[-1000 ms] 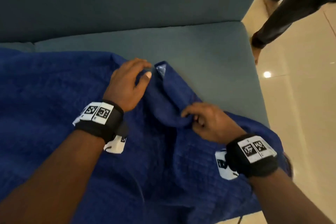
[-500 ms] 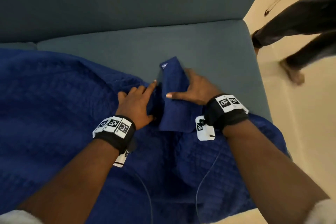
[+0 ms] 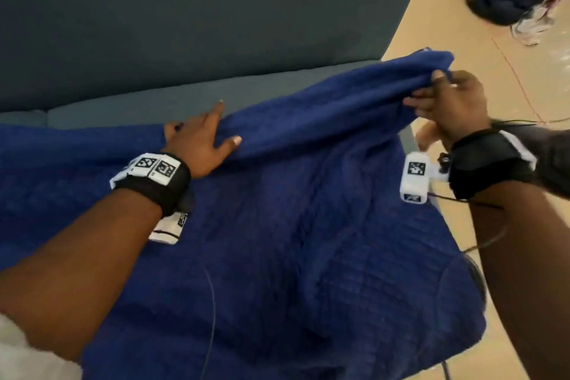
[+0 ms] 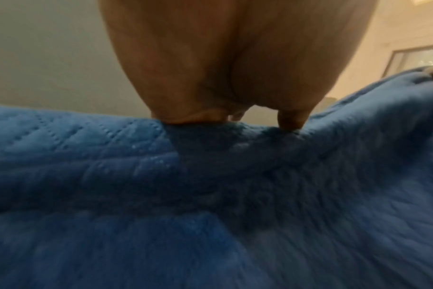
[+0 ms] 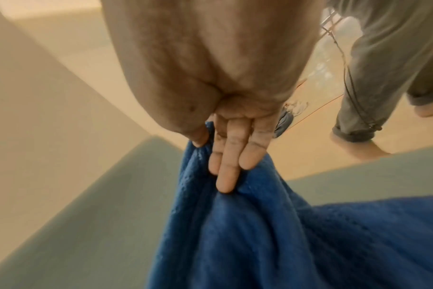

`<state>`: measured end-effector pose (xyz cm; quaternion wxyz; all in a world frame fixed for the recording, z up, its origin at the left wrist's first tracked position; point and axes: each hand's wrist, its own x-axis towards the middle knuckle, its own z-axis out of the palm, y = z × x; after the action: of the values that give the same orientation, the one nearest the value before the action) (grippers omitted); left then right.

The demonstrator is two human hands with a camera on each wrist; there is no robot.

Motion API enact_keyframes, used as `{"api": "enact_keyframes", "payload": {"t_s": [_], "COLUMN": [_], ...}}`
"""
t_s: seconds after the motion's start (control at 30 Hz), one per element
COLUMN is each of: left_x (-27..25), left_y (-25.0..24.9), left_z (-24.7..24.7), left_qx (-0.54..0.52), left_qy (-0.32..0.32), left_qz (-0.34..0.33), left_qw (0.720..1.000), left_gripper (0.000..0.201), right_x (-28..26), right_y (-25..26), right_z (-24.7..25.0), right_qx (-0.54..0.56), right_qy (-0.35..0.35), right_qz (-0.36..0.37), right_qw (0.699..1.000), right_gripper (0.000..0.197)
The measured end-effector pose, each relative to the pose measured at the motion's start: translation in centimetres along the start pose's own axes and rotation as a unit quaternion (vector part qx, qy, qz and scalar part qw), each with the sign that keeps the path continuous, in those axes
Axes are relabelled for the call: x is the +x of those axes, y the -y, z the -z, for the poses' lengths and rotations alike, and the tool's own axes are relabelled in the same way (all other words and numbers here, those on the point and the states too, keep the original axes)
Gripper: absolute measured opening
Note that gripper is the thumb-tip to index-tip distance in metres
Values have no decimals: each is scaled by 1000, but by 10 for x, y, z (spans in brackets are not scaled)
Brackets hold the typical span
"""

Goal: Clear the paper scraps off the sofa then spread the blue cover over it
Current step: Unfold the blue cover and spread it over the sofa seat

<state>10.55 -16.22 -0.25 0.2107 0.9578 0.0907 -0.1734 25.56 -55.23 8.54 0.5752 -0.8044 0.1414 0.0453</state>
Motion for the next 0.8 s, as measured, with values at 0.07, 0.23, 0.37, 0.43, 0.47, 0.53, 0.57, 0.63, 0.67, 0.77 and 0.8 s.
{"api": "enact_keyframes", "payload": {"t_s": [0.07, 0.23, 0.37, 0.43, 0.47, 0.53, 0.57, 0.63, 0.67, 0.77, 0.8], "left_x": [15, 29, 26, 30, 35, 47, 51, 52, 49, 36, 36], "left_y": [-1, -2, 4, 3, 4, 5, 6, 8, 10, 20, 18], "left_z": [17, 60, 74, 75, 75, 70, 67, 53, 45, 8, -9], "left_qx": [25, -24, -75, -107, -106, -39, -3, 15, 6, -15, -12], "left_qy": [-53, -123, -187, -213, -224, -246, -260, -281, -292, -250, -203], "left_qz": [3, -3, -25, -21, -18, 9, 22, 51, 67, 102, 109], "left_qw": [998, 992, 979, 971, 969, 969, 965, 958, 954, 963, 973], "left_gripper": [78, 23, 27, 45, 54, 69, 71, 68, 65, 64, 68], "right_x": [16, 29, 41, 47, 53, 68, 74, 88, 94, 94, 92], "right_y": [1, -9, -15, -11, -10, -21, -29, -54, -68, -109, -120], "right_z": [6, -8, -11, -10, -9, -9, -8, -7, -6, -11, -8], "right_qx": [-13, -29, -75, -91, -93, -103, -119, -184, -218, -313, -344], "right_qy": [-13, -49, -113, -116, -113, -101, -99, -93, -81, 19, 52], "right_qz": [15, 19, 39, 55, 50, 4, -25, -76, -93, -113, -96], "right_qw": [1000, 998, 990, 988, 988, 990, 988, 976, 968, 943, 933], "right_gripper": [15, 17, 12, 20, 27, 44, 53, 59, 61, 74, 79]}}
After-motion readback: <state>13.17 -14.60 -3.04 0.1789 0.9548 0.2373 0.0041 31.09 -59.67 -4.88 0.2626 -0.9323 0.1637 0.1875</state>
